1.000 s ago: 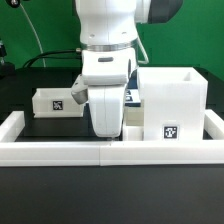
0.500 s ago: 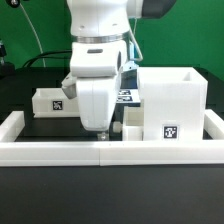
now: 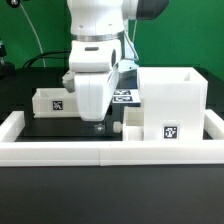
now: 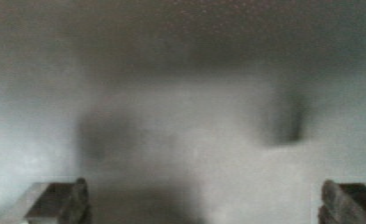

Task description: Assemble drawer

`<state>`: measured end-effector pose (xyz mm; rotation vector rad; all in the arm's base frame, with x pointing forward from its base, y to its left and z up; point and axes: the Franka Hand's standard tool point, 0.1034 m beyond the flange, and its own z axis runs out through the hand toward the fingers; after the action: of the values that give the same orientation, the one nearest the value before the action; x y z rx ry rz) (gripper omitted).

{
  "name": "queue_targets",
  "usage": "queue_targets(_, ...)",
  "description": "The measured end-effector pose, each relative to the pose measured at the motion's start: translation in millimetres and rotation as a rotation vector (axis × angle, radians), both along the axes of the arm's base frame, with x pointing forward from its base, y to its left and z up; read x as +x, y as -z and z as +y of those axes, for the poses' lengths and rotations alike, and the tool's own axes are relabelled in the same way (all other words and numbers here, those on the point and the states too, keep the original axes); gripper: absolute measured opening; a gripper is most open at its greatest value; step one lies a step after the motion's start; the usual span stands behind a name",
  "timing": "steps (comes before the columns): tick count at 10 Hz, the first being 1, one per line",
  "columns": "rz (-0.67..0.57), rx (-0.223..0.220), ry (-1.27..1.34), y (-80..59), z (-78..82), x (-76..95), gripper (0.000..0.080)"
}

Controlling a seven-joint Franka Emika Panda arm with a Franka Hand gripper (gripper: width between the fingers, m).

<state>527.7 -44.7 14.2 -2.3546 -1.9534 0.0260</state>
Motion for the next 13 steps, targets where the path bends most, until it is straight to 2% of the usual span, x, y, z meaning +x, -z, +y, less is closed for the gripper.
queue_targets(2, -0.002, 0.003, 0.004, -0.9, 7.6, 2.0, 0.0649)
queue_targets(7, -0.017, 0.012, 0.045, -7.7, 44.8, 15.0, 0.0649)
queue_targets(9, -0.019, 0.012, 0.044, -8.1, 50.1, 16.4, 0.0649)
queue_targets(10, -0.019, 0.009, 0.046, -7.9, 44.5, 16.2, 0.0649)
queue_targets(13, -0.025, -0.004, 0.092, -11.0, 12.7, 5.9, 0.0649)
